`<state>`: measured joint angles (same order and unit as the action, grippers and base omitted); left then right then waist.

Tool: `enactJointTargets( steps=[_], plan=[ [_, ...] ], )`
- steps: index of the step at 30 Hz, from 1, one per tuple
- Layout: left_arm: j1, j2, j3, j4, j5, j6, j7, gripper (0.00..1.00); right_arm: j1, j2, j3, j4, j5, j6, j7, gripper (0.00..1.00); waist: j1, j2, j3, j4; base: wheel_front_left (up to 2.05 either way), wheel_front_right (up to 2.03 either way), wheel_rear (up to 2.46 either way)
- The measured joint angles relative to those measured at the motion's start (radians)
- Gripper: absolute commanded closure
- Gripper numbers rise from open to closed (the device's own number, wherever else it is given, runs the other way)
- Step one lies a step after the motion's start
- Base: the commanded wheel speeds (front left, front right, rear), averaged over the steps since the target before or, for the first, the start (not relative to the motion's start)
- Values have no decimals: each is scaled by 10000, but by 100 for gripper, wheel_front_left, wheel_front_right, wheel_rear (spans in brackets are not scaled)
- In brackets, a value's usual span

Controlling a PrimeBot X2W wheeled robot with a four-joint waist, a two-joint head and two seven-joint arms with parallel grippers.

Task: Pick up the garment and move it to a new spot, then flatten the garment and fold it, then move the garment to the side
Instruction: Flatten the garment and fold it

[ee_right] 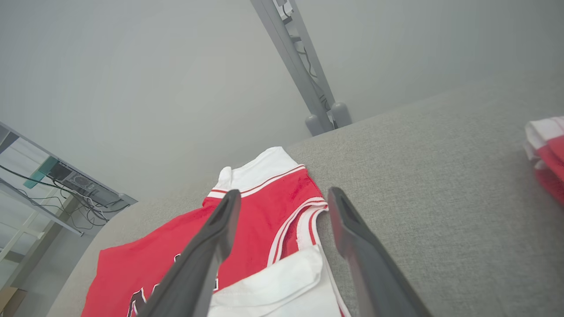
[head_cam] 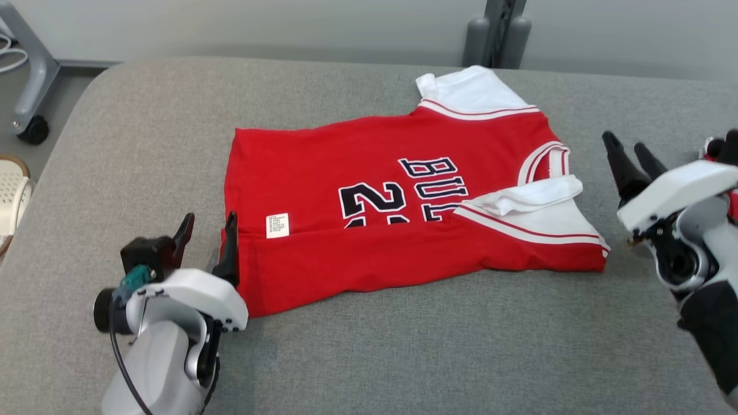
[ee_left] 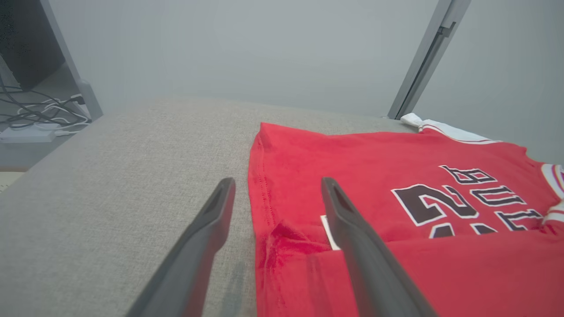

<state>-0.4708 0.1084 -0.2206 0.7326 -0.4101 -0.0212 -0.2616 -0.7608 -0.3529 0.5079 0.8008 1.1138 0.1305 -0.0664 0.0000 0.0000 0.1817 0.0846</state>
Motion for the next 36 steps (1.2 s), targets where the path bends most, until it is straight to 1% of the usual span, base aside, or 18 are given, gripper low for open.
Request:
enactJointTargets(
  steps=[7, 11, 17, 24, 26, 29, 31, 34, 36],
  plan=[
    [1599, -242, 640, -1580, 485, 92, 0, 0, 1353, -150, 322, -650, 159, 0, -685, 0, 0, 0, -493, -196, 0, 0, 0],
    [2437, -387, 836, -2176, 711, 90, -2, 0, 2104, -69, 412, -878, 299, 0, -1016, 0, 0, 0, -699, -261, 0, 0, 0],
    [3324, -554, 945, -2326, 671, 44, 0, 0, 3015, 192, 351, -1049, 606, 0, -1290, 0, 0, 0, -960, -304, 0, 0, 0],
    [3456, -581, 949, -2454, 589, 46, 0, 0, 3319, 339, 337, -1018, 633, 0, -1379, 0, 0, 0, -1097, -319, 0, 0, 0],
    [3456, -585, 894, -2451, 88, -6, -2, 0, 3347, 384, 299, -991, 727, 0, -1319, 0, 0, 0, -1097, -328, 0, 0, 0],
    [3456, -587, 581, -2199, -1177, -132, -2, 0, 3455, 575, 146, -849, 1114, 0, -1041, 0, 0, 0, -1064, -336, 0, 0, 0],
    [3455, -591, 249, -1910, -2265, -226, 25, 0, 3494, 708, 31, -723, 1407, 0, -790, 0, 0, 0, -1022, -333, 0, 0, 0],
    [3419, -591, -265, -1687, -4257, -311, 385, 0, 3520, 840, -79, -487, 1647, 0, -535, 0, 0, 0, -927, -316, 0, 0, 0],
    [3355, -600, -608, -1607, -5079, -311, 518, 0, 3509, 965, -180, -382, 1871, 0, -351, 0, 0, 0, -861, -291, 0, 0, 0]
  ],
)
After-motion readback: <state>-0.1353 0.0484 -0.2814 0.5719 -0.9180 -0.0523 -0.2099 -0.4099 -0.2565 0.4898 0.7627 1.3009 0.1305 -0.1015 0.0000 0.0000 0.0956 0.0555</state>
